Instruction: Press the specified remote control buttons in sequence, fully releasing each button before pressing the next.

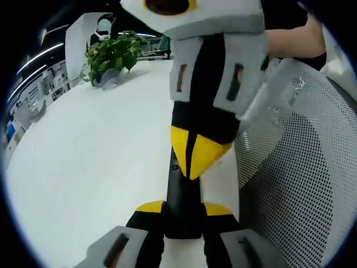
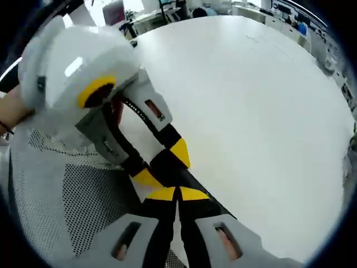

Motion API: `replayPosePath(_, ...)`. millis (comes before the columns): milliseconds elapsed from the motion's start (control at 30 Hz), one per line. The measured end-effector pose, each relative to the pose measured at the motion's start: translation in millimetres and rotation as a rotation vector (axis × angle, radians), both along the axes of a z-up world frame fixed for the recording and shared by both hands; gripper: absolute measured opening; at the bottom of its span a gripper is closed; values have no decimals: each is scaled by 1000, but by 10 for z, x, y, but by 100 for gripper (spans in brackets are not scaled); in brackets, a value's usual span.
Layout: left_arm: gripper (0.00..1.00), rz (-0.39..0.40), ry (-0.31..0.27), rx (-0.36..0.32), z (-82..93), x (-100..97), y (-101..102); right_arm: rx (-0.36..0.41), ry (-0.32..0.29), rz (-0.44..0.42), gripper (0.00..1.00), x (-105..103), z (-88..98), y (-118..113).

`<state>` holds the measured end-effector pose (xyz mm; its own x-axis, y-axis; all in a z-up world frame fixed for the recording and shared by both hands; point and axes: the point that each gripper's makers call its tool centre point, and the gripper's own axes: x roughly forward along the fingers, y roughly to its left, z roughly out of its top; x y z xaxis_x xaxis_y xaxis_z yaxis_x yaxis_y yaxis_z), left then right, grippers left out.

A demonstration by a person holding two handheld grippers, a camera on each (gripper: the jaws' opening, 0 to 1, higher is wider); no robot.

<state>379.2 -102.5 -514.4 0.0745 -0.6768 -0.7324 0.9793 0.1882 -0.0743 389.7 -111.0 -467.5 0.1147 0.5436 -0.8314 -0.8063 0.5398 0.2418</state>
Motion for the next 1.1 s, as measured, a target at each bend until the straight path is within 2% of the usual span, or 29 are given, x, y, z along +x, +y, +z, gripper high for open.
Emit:
replayPosePath(67, 25, -4, -7, 4, -2, 0, 0, 85, -27, -85, 0, 68, 208, -29)
replayPosePath(100, 25, -7, -13, 8, -4, -2, -1, 133, -67, -160, 0, 152, 342, -81)
replayPosePath(200, 26, -23, -43, 23, -13, -14, -5, 236, -124, -286, 0, 229, 630, -185)
replayPosePath(267, 28, -31, -51, 29, -15, -32, -7, 292, -150, -336, 0, 249, 774, -247)
replayPosePath(467, 28, -11, -56, 33, -12, -17, -13, 428, -309, -507, 0, 242, 1261, -553)
replayPosePath(633, 28, -1, -60, 35, -14, -10, -14, 509, -386, -605, 3, 154, 1508, -796)
replayPosePath(733, 28, 3, -58, 35, -11, -11, -13, 516, -440, -653, 8, 95, 1598, -930)
replayPosePath(867, 25, 21, -59, 31, -12, 18, -37, 473, -558, -698, 17, 29, 1689, -1103)
replayPosePath(967, 25, 25, -59, 32, -15, 16, -35, 449, -575, -696, 25, -68, 1757, -1129)
replayPosePath(1033, 25, 25, -60, 32, -14, 16, -35, 401, -656, -698, 30, -84, 1808, -1212)
replayPosePath(1100, 25, 22, -60, 33, -13, 17, -36, 373, -711, -717, 36, -90, 1806, -1255)
